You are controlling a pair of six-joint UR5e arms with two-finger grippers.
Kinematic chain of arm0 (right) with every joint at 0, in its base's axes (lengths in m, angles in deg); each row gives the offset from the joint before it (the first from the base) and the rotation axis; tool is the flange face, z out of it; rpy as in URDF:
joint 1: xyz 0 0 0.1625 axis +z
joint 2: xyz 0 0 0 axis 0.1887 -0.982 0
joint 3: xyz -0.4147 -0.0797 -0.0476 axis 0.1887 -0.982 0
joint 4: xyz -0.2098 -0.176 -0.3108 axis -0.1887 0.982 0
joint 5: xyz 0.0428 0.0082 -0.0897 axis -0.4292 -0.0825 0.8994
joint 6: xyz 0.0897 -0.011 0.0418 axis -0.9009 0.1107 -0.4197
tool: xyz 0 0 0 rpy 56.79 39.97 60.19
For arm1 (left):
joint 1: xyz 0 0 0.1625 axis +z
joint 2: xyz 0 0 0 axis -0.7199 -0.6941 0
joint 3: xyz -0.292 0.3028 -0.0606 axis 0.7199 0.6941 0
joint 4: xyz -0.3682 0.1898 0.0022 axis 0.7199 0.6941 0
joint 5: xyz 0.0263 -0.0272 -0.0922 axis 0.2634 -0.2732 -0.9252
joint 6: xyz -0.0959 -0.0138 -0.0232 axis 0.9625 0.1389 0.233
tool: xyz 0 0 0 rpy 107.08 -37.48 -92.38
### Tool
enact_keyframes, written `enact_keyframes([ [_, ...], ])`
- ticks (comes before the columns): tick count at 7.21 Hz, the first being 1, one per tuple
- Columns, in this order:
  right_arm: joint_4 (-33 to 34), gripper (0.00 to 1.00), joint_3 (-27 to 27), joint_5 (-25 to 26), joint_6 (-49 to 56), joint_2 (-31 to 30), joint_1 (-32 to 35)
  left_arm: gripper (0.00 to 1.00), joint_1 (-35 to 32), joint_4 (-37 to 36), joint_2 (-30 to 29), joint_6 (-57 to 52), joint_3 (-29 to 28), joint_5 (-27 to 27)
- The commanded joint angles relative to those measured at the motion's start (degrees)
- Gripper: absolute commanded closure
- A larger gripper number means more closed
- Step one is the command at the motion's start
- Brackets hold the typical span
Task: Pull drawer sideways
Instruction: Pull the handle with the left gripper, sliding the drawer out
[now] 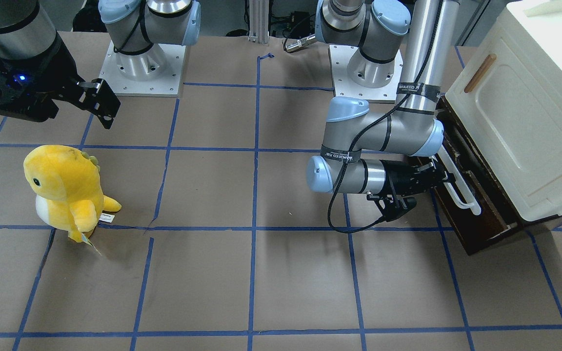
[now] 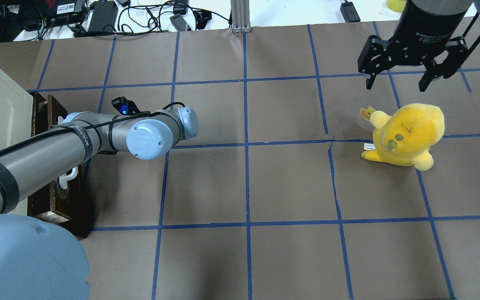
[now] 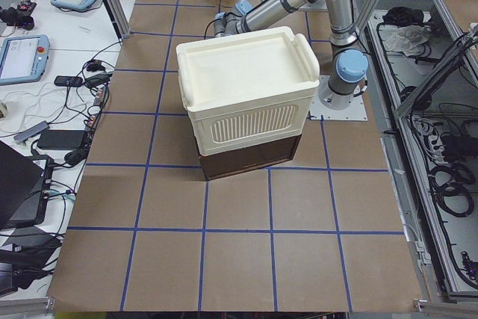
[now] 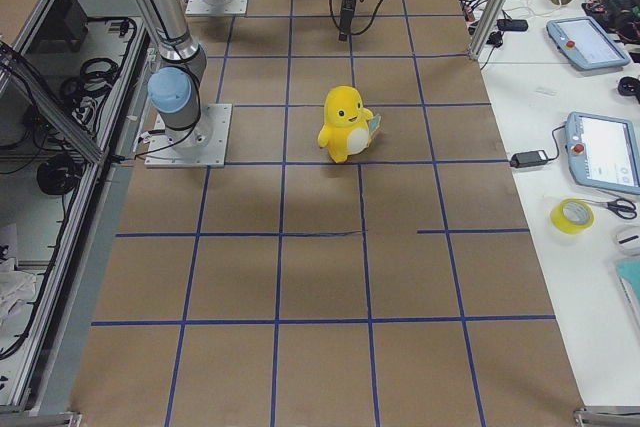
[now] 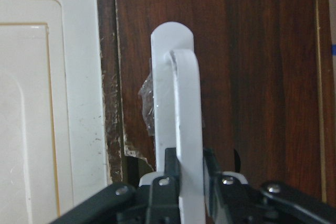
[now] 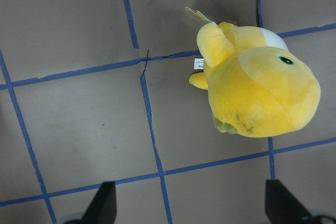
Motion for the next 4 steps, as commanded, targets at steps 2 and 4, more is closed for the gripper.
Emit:
enact_keyframes([
  [2, 0.0, 0.00, 0.0, 0.0, 0.0, 0.0, -0.1, 0.83, -1.8, -0.4, -0.3, -0.4, -0.6, -1.4],
  [4, 0.0, 0.00, 0.0, 0.0, 0.0, 0.0, 0.0, 0.83, -1.9, -0.3, -0.3, -0.4, -1.1, -2.1],
])
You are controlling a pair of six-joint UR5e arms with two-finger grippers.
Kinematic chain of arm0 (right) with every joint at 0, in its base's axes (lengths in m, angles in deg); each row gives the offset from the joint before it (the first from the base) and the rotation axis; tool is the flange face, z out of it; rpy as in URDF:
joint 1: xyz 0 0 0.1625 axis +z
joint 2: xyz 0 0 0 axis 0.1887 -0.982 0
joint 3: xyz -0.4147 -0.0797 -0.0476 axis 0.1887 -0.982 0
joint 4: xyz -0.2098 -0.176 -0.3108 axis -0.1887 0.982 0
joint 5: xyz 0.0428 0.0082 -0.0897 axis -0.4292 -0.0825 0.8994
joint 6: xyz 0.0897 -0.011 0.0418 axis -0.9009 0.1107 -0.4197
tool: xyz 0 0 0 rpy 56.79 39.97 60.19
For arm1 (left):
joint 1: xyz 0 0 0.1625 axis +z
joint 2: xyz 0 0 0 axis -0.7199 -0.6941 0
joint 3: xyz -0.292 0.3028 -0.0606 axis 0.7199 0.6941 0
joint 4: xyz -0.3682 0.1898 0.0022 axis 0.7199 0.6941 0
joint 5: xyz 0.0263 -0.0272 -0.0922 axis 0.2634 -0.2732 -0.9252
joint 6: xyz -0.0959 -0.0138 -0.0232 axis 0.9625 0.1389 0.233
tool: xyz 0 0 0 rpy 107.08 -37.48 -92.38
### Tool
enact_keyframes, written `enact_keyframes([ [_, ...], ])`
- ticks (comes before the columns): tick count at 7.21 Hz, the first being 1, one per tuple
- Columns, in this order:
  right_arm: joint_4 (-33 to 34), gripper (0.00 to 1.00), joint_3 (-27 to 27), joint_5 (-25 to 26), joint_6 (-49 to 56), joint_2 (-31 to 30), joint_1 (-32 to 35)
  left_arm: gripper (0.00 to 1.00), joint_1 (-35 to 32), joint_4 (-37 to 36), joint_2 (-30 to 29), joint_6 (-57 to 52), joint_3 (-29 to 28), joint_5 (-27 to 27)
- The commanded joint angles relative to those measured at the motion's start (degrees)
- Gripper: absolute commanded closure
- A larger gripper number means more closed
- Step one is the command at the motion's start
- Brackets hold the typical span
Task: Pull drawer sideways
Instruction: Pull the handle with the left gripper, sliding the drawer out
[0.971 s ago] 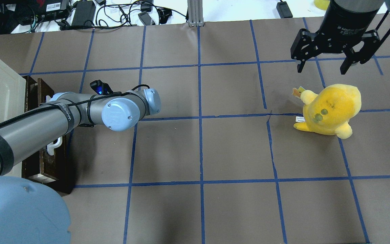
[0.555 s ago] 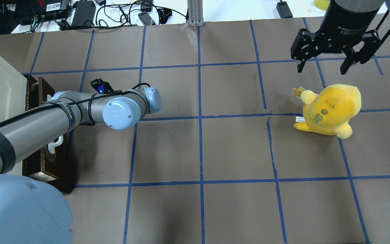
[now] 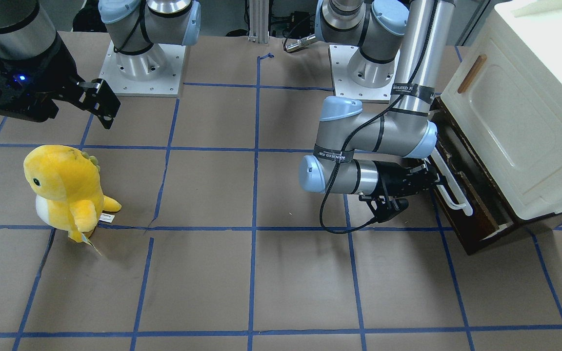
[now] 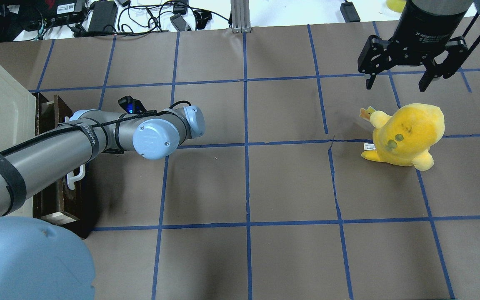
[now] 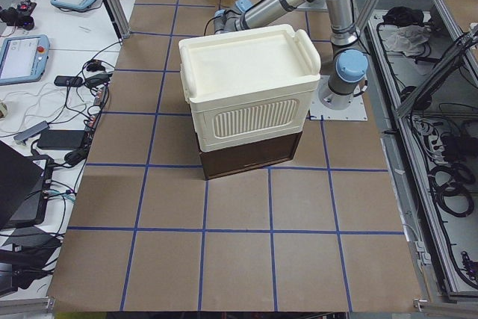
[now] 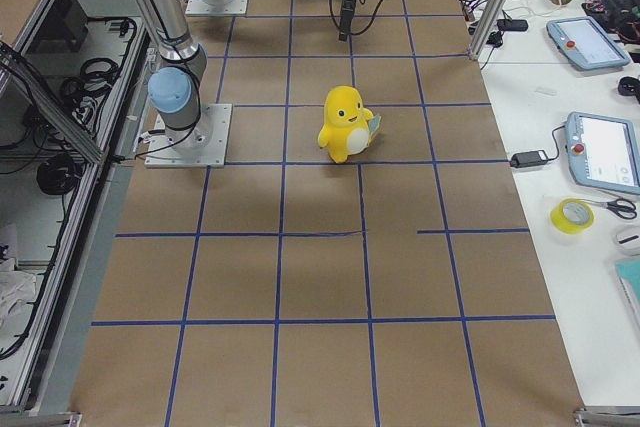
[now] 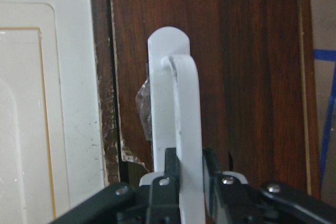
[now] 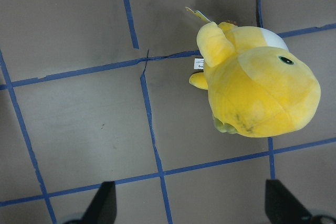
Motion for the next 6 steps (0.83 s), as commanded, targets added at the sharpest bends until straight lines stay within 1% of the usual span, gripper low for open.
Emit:
enact_keyframes([
  [1, 0.0, 0.00, 0.0, 0.0, 0.0, 0.0, -0.1, 0.83, -0.2, 0.0, 0.0, 0.0, -0.3, -0.4],
  [3, 0.0, 0.00, 0.0, 0.0, 0.0, 0.0, 0.0, 0.83, -0.6, 0.0, 0.0, -0.1, -1.1, -1.7],
  [6, 0.0, 0.00, 0.0, 0.0, 0.0, 0.0, -0.1, 0.83, -1.9, 0.0, -1.1, 0.0, -1.8, -2.2],
])
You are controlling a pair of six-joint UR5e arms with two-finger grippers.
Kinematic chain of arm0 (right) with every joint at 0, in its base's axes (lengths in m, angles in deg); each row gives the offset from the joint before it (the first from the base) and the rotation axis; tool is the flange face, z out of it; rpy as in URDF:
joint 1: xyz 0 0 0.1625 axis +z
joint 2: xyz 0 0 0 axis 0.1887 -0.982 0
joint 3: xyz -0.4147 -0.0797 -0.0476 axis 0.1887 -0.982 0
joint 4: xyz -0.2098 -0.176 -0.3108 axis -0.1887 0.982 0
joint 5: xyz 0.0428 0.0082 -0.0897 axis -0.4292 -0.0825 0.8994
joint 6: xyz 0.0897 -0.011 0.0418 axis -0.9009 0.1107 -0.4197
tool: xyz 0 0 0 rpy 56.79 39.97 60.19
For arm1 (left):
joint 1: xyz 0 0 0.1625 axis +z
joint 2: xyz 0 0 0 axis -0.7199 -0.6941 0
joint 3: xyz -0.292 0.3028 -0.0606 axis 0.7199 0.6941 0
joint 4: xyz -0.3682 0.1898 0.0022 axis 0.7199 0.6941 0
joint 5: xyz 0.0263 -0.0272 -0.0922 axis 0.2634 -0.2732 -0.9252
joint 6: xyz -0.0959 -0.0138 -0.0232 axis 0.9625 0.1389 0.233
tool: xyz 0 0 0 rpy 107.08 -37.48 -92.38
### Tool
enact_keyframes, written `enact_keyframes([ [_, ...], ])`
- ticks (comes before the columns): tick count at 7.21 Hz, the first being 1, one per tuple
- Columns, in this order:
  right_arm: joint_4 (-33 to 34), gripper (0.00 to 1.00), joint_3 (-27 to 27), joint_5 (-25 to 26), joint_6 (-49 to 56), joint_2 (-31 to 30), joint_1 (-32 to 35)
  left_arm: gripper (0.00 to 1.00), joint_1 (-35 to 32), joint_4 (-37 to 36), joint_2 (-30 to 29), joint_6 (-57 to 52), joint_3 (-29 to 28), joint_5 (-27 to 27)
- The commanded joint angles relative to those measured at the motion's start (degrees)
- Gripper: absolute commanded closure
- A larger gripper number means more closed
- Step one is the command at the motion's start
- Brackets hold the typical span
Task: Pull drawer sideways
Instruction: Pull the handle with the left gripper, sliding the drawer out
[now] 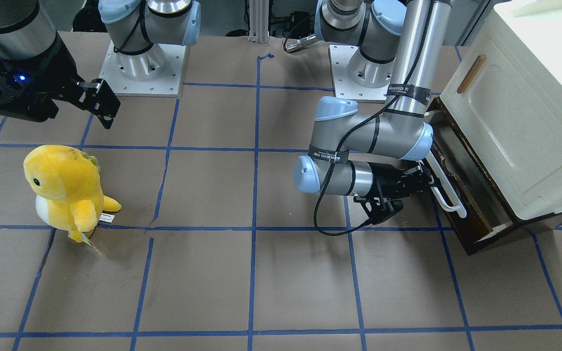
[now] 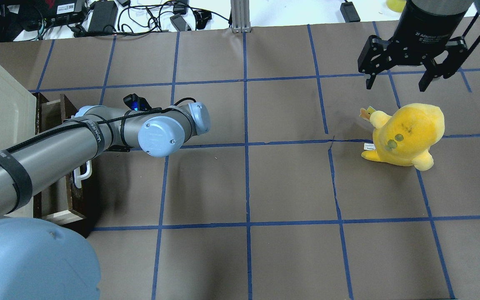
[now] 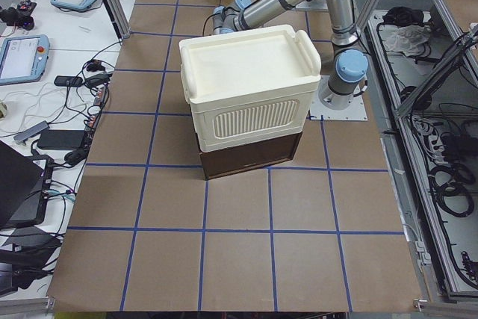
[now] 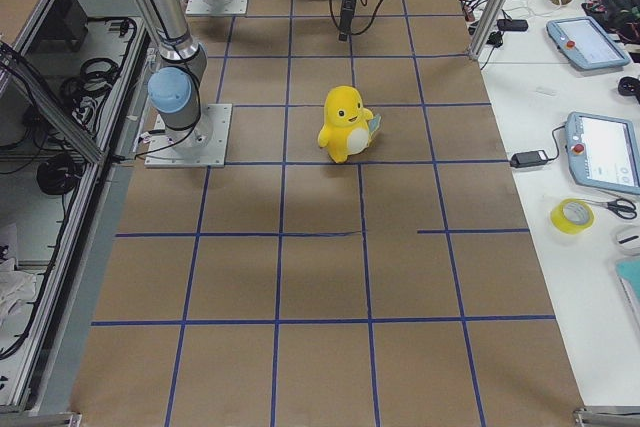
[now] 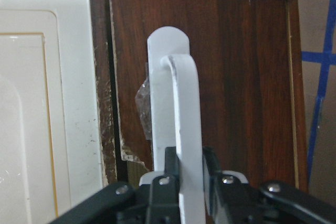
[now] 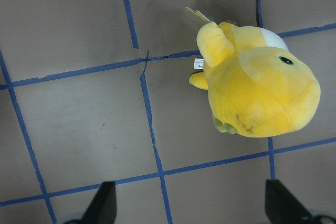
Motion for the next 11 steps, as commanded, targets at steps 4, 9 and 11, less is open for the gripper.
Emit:
enact_keyframes([
  [4, 0.0, 0.00, 0.0, 0.0, 0.0, 0.0, 0.0, 0.83, -1.8, 0.1, -0.8, -0.1, -2.6, -2.7],
  [9, 0.0, 0.00, 0.0, 0.0, 0.0, 0.0, 0.0, 0.82, -3.4, 0.0, -0.9, -0.1, -3.5, -3.6],
  [11, 0.0, 0.00, 0.0, 0.0, 0.0, 0.0, 0.0, 0.82, -4.1, 0.1, -0.8, -0.1, -3.9, -3.7],
])
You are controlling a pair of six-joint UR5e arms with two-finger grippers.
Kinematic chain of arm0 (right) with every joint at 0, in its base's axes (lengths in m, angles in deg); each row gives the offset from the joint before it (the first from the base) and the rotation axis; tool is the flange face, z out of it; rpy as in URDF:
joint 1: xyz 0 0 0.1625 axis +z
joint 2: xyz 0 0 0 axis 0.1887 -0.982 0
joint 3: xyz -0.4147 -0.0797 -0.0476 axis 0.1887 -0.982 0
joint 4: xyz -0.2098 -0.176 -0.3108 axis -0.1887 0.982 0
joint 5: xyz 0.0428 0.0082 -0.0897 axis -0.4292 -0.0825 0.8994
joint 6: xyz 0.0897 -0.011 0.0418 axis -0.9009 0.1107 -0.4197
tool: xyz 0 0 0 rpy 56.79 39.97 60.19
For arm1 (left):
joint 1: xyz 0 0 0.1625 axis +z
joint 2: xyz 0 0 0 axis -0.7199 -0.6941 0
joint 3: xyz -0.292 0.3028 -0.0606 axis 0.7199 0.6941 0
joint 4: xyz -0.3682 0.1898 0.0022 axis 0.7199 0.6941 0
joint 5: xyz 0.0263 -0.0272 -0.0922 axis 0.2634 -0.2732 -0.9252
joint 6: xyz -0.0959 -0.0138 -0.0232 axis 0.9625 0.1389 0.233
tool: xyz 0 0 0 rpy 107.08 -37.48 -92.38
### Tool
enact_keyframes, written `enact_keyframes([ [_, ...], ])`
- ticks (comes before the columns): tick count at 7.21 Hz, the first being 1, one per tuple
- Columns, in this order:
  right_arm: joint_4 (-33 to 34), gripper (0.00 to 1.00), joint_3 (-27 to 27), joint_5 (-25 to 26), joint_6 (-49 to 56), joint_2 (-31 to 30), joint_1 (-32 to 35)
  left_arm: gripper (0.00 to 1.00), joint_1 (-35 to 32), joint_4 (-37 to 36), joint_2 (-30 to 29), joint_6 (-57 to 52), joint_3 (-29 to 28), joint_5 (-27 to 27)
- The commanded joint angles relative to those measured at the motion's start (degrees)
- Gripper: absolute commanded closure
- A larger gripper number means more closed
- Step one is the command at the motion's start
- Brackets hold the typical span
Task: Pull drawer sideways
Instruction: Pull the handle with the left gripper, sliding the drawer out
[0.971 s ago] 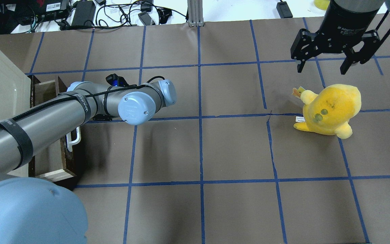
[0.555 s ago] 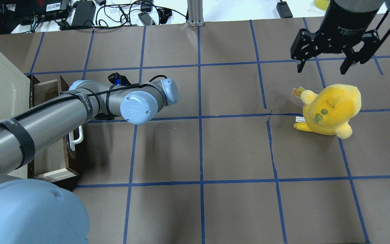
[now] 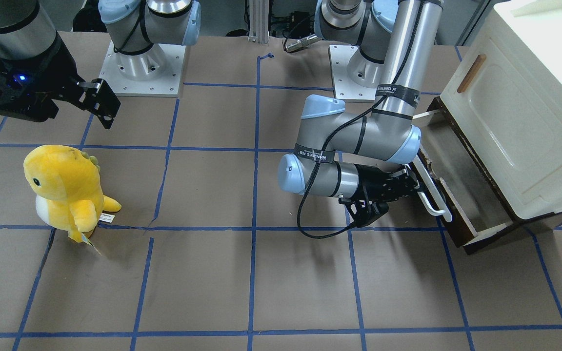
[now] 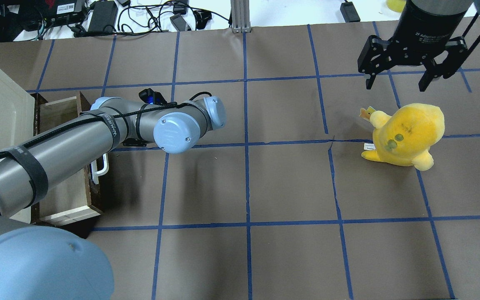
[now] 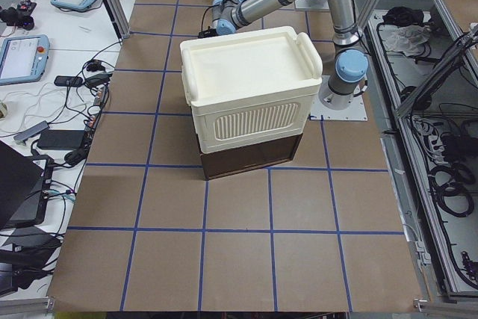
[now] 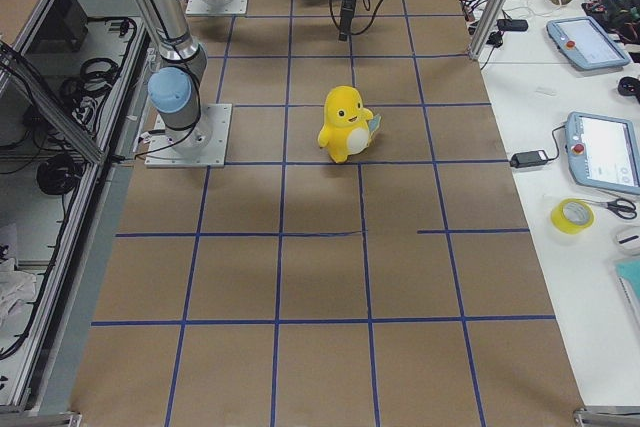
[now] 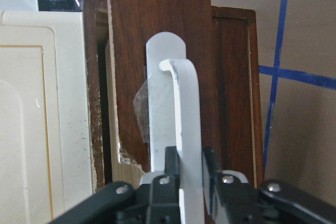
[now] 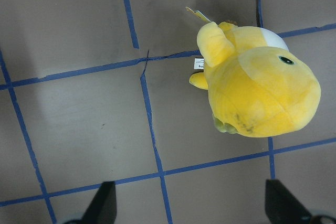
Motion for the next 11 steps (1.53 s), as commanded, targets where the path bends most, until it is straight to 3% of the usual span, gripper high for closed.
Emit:
enact_keyframes([
  [1, 0.0, 0.00, 0.0, 0.0, 0.0, 0.0, 0.0, 0.82, -0.5, 0.1, -0.1, 0.0, -0.8, -1.0],
  [8, 0.0, 0.00, 0.0, 0.0, 0.0, 0.0, -0.1, 0.82, -0.9, 0.1, -0.1, 0.0, -1.6, -1.2],
  [9, 0.0, 0.00, 0.0, 0.0, 0.0, 0.0, 0.0, 0.78, -1.0, 0.1, 0.0, 0.0, -1.6, -1.2],
  [11, 0.0, 0.00, 0.0, 0.0, 0.0, 0.0, 0.0, 0.50, -1.3, 0.1, 0.0, 0.0, -1.6, -1.2],
])
